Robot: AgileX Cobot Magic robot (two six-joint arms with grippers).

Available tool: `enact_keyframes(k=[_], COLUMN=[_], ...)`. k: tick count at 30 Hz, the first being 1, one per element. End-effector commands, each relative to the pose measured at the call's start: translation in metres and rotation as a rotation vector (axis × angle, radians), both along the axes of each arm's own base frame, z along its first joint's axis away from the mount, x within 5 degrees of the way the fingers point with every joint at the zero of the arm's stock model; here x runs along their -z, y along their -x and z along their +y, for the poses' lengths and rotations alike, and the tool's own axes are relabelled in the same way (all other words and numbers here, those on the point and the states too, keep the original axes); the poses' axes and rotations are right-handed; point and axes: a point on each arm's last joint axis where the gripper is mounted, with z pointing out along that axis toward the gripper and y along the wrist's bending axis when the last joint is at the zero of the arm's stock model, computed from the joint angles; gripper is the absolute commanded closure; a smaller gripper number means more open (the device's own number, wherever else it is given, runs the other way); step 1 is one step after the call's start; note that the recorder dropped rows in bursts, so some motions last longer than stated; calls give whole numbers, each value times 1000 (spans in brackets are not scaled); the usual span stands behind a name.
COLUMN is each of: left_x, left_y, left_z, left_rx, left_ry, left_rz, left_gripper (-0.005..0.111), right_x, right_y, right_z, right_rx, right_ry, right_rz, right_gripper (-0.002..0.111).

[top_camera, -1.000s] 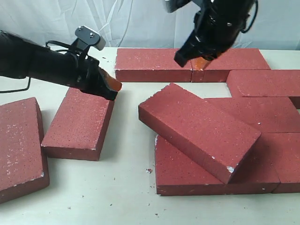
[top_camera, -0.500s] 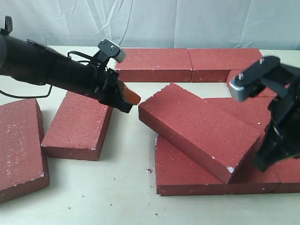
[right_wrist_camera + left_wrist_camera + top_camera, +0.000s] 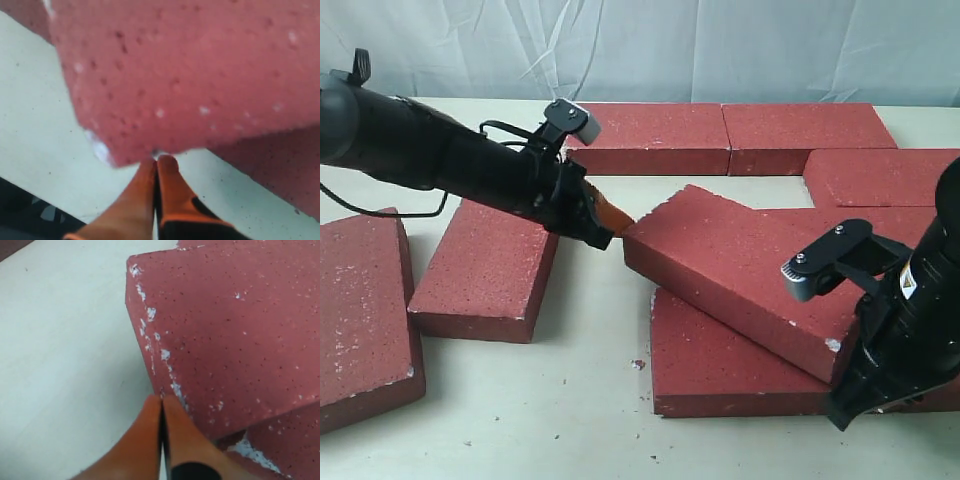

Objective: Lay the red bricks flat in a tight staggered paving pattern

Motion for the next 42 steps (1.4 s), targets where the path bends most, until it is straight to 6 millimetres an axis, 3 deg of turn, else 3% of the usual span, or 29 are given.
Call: enact_keyframes(k=[1,7,13,18,22,25,34,42], left_x=[-1,-5,-36,-43,-45,-43,-33,-28], left_y=[0,-1,4,7,-2,-4,-9,-11], left_z=[-7,-8,-2,3,39,56,69,74], left_rx=[48,60,93,129,73,33,-46,-92], left_ry=[52,48,59,39,28,31,-56,-124], left_rz=[25,5,-62,-67,-14,3,-5,0], left_gripper=[107,107,107,107,107,107,107,107], right_x=[2,-3,-32,-35,-39,-45,-21,-8], right_y=[-3,-7,-23,-32,-46,-65,-124,-153], right_z=[1,0,11,15,20,30,58,66], right_rx=[3,-13,-5,-9,-33,-33,-109,-220], right_ry=[-9,13,-68,-106,-140,-165,-120,-54], right_rz=[-17,-47,-137,-223,-357,-404,-441,-537], right_gripper=[109,109,109,109,109,109,109,109])
